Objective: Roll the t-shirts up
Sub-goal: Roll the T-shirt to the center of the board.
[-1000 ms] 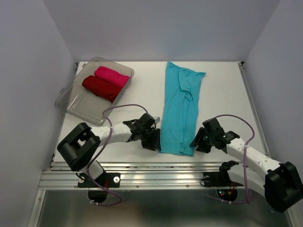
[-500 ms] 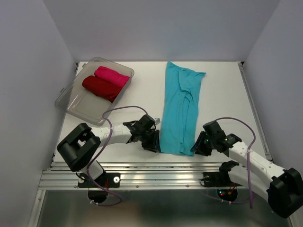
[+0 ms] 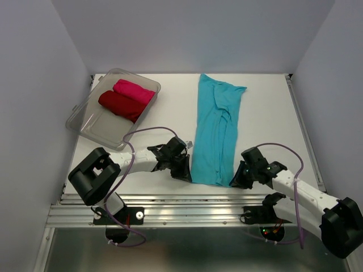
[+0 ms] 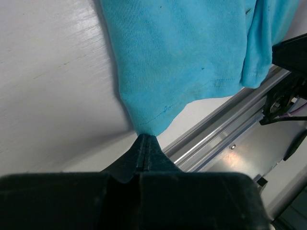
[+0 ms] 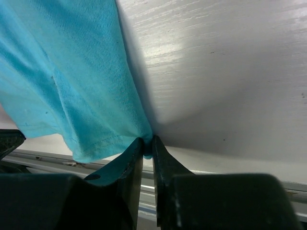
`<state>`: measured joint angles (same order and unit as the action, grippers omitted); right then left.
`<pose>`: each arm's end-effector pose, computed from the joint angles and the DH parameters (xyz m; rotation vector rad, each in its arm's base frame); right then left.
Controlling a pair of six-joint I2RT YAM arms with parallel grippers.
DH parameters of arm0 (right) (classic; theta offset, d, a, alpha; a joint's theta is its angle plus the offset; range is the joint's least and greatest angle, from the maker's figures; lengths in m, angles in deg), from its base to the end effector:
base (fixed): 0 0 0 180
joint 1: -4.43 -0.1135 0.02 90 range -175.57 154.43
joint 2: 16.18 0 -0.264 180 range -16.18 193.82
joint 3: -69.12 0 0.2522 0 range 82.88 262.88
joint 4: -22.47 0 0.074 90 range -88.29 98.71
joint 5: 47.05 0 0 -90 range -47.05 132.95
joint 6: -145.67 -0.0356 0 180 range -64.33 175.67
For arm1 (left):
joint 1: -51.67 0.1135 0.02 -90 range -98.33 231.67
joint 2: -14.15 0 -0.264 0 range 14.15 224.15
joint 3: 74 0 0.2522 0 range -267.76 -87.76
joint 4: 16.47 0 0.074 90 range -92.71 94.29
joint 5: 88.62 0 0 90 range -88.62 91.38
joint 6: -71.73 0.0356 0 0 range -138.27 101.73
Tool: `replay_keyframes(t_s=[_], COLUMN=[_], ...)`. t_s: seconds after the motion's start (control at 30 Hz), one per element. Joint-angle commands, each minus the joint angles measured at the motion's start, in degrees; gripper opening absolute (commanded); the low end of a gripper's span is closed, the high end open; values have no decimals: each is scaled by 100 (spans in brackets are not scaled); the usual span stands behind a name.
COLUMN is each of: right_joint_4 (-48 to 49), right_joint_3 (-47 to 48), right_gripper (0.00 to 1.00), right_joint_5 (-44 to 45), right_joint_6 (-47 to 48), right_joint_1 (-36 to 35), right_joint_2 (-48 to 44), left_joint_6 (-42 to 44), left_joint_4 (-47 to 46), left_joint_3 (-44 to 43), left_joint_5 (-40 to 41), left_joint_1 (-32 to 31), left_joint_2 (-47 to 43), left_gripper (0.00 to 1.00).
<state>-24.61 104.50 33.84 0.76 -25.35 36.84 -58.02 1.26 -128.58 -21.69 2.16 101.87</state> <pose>0.1258 0.0785 0.1493 0.5724 2.8029 0.6005 0.1764 -0.2281 0.1566 0.4291 2.7006 -1.0771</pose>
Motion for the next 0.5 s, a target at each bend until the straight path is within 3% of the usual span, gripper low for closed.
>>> replay_keyframes(t_s=[0.0,0.23,0.47], right_joint_4=[107,-16,-25], right_joint_3=[43,254,272], right_gripper=[18,4,1], right_joint_5=[102,313,304], right_joint_6=[-10,60,104], right_joint_1=[-116,-116,-116], right_joint_2=[51,77,183], left_joint_6=[2,11,46], left_joint_4=[-124,-89,-63], left_joint_3=[12,-40,-14], left_joint_5=[-84,-31,-31], left_joint_1=[-49,-49,-49], left_joint_2=[-18,-53,-71], left_gripper=[0,0,0])
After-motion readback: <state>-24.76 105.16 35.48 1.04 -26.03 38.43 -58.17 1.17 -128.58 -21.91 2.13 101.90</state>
